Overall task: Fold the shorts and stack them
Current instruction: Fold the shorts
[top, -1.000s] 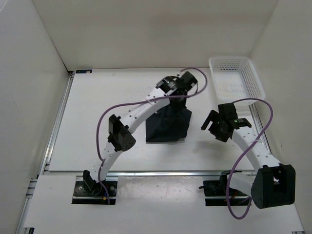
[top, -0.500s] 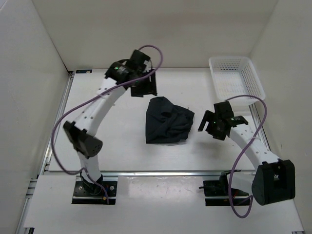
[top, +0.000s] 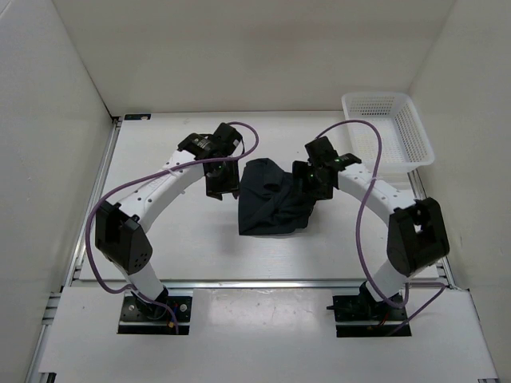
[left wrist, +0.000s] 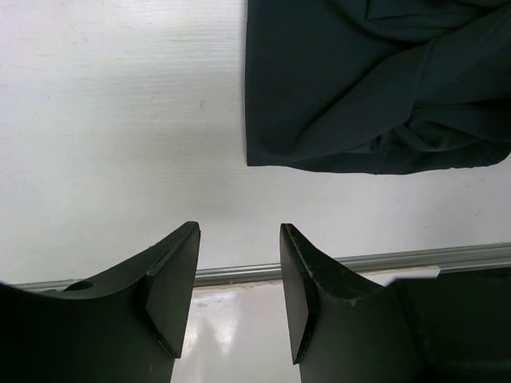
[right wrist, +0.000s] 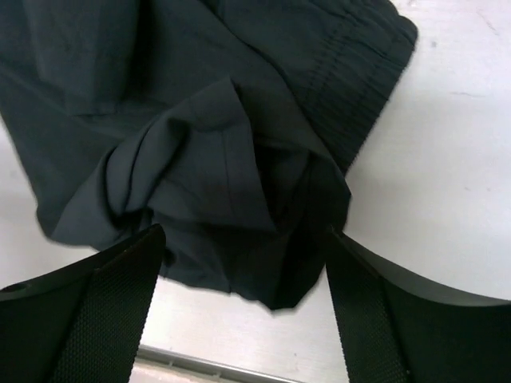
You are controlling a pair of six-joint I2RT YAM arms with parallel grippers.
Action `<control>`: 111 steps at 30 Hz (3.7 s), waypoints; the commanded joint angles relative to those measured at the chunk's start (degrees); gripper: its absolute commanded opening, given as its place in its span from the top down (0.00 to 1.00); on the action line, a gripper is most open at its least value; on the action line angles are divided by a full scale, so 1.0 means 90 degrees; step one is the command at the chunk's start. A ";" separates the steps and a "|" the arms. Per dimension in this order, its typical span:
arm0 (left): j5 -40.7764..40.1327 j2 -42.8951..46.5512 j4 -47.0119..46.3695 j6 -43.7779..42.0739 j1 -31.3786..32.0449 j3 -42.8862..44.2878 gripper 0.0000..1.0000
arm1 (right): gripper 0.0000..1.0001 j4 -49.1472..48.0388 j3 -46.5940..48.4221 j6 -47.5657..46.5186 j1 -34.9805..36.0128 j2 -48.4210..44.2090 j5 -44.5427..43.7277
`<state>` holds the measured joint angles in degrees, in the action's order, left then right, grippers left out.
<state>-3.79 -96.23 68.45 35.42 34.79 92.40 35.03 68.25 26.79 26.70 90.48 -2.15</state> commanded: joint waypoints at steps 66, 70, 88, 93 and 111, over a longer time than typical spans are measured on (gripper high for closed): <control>0.2248 -0.4035 -0.1511 -0.0049 -0.0281 0.2116 0.53 | 0.98 0.0483 -0.2457 0.0655 0.0959 -0.3226 -0.0676; 0.2248 -0.3840 -0.1511 -0.0107 -0.0281 0.2116 0.53 | 0.43 0.0406 -0.1745 0.0715 0.0959 -0.2926 -0.0903; 0.2179 -0.3956 -0.1453 -0.0176 -0.0398 0.1940 0.53 | 1.00 -0.0347 -0.0843 0.0675 0.1535 -0.0481 -0.1313; 0.2179 -0.3957 -0.1453 -0.0234 -0.0545 0.1940 0.53 | 1.00 -0.0035 -0.1663 0.1094 0.1789 -0.1603 -0.1558; 0.2296 -0.3937 -0.1453 -0.0351 -0.0613 0.1882 0.53 | 0.23 0.1089 -0.1540 0.1908 0.2659 -0.3315 -0.3529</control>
<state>19.29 -134.04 56.47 33.67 29.76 110.26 43.57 49.15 46.00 50.33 61.89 -25.78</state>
